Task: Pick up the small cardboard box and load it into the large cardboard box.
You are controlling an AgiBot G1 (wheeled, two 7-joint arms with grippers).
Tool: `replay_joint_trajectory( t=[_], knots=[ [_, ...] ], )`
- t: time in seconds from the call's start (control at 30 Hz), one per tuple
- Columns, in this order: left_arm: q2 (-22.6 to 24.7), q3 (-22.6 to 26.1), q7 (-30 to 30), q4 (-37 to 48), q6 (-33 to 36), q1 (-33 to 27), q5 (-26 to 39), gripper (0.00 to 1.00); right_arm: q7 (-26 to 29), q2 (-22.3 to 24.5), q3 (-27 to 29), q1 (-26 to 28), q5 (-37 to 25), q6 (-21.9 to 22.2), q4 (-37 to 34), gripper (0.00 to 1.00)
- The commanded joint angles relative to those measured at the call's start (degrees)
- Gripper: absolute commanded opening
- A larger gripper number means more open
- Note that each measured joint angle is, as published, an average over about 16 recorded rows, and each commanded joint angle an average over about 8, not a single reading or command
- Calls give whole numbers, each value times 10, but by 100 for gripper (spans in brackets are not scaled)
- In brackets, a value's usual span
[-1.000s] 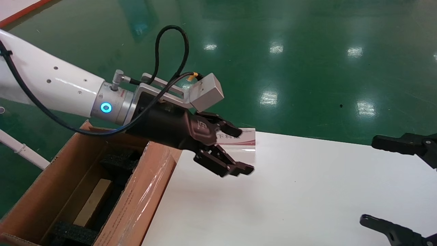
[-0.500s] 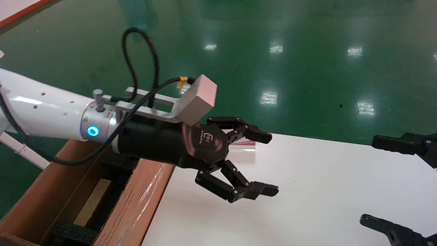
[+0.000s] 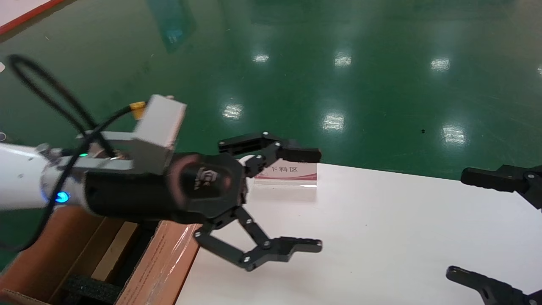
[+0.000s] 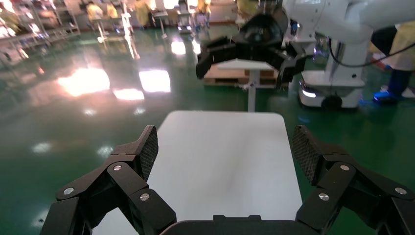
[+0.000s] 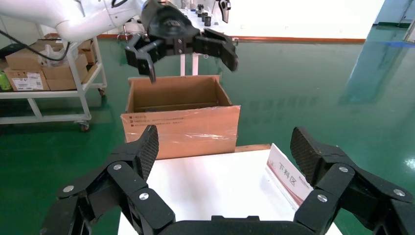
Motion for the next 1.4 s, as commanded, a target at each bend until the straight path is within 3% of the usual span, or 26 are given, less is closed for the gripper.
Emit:
replay_joint_trajectory(
  t=[0.03, 1.4],
  knots=[
    [0, -32, 13, -3, 8, 24, -5, 100, 0, 0, 0, 0, 0, 0, 0, 100],
    [-1, -34, 14, -2, 9, 26, -7, 100, 2, -2, 4, -1, -3, -1, 1, 100]
  ],
)
